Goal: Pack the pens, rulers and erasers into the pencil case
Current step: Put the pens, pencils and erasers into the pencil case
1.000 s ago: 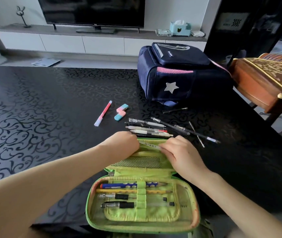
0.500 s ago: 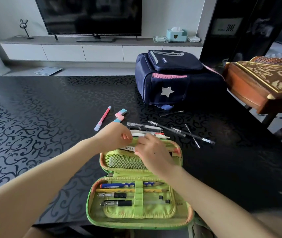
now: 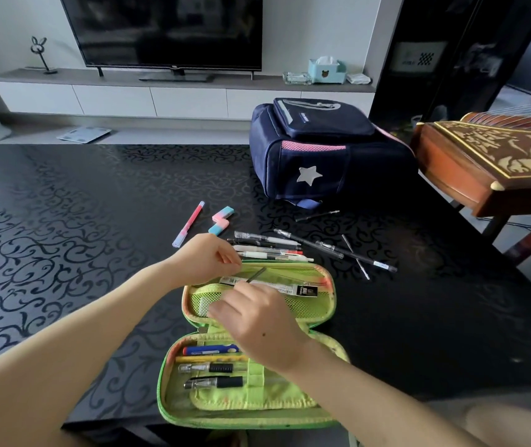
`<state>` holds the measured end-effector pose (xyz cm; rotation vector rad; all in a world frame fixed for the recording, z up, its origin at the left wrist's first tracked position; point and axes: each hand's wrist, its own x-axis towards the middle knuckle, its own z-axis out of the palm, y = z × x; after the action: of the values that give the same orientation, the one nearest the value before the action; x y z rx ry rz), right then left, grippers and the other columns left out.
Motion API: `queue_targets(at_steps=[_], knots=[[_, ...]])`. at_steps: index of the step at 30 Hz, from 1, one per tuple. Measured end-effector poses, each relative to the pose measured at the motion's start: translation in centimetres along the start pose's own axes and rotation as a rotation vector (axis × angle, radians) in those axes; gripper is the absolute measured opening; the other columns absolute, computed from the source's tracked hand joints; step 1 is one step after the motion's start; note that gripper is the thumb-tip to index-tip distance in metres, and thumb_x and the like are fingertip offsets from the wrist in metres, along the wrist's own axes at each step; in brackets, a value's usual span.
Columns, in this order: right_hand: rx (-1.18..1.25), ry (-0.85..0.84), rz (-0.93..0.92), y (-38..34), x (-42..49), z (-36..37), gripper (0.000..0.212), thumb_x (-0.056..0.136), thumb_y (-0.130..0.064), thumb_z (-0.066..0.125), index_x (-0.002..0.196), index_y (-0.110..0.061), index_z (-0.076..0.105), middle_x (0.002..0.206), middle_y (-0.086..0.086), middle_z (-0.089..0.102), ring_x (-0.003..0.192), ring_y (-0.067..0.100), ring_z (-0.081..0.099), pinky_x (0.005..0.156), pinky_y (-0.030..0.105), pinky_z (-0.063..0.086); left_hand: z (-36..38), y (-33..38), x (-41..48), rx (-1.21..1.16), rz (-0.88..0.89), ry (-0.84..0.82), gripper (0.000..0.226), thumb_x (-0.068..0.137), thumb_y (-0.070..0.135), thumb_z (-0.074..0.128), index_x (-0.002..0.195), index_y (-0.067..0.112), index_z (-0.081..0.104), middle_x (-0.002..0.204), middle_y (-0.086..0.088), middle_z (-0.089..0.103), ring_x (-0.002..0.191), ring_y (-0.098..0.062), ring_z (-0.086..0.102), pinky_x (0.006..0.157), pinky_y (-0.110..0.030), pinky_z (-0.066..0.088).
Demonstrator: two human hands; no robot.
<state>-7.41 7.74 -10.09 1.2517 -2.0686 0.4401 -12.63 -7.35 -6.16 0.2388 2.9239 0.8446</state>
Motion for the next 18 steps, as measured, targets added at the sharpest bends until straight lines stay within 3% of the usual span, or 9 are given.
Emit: queue_targets(at_steps=[3,8,12,15,18], knots=[[0.009,0.023,-0.006,-0.5,-0.4,-0.2,0.014,0.076,0.0,0.067,0.068,-0.011,0.065,0.057,-0.001,0.056,0.054,0.014,0.047,0.046,0.023,0.038,-0.1,-0.1,0.0,0.003,-0.01,-0.009,0.011,0.081,0.024,0.068,0.087,0.017,0.074,0.076,0.015,0.065,0.066,0.005,0.058,0.061,-0.003,0.042],[0.028,-0.008,0.025,-0.1,-0.6,-0.6,0.015,0.075,0.001,0.068,0.066,-0.01,0.065,0.057,0.0,0.058,0.055,0.015,0.051,0.046,0.024,0.041,0.0,-0.2,0.3,0.008,-0.033,-0.009,0.011,0.081,0.026,0.069,0.087,0.019,0.074,0.079,0.012,0.065,0.07,0.002,0.056,0.062,-0.005,0.041],[-0.07,-0.183,0.168,2.0,-0.6,0.0,0.015,0.064,0.003,0.075,0.064,-0.01,0.068,0.054,-0.001,0.061,0.051,0.014,0.053,0.041,0.023,0.044,0.0,-0.3,0.1,0.001,-0.029,-0.024,0.011,0.081,0.027,0.069,0.087,0.02,0.074,0.083,0.009,0.067,0.073,0.0,0.057,0.066,-0.009,0.042],[0.038,-0.234,0.29,3.0,-0.5,-0.3,0.024,0.071,-0.004,0.076,0.094,-0.009,0.072,0.061,0.001,0.068,0.054,0.016,0.06,0.042,0.024,0.05,-0.2,-0.2,-0.1,-0.008,-0.018,-0.036,0.012,0.081,0.027,0.068,0.088,0.02,0.074,0.079,0.014,0.064,0.073,0.0,0.057,0.066,-0.01,0.042],[0.051,-0.191,0.405,3.9,-1.2,-2.2,0.006,0.075,-0.008,0.073,0.08,-0.012,0.072,0.063,-0.001,0.066,0.058,0.016,0.058,0.045,0.027,0.049,-0.3,-0.3,-0.2,-0.014,-0.016,-0.037,0.012,0.081,0.027,0.068,0.09,0.02,0.074,0.078,0.017,0.062,0.073,0.001,0.056,0.066,-0.011,0.042]])
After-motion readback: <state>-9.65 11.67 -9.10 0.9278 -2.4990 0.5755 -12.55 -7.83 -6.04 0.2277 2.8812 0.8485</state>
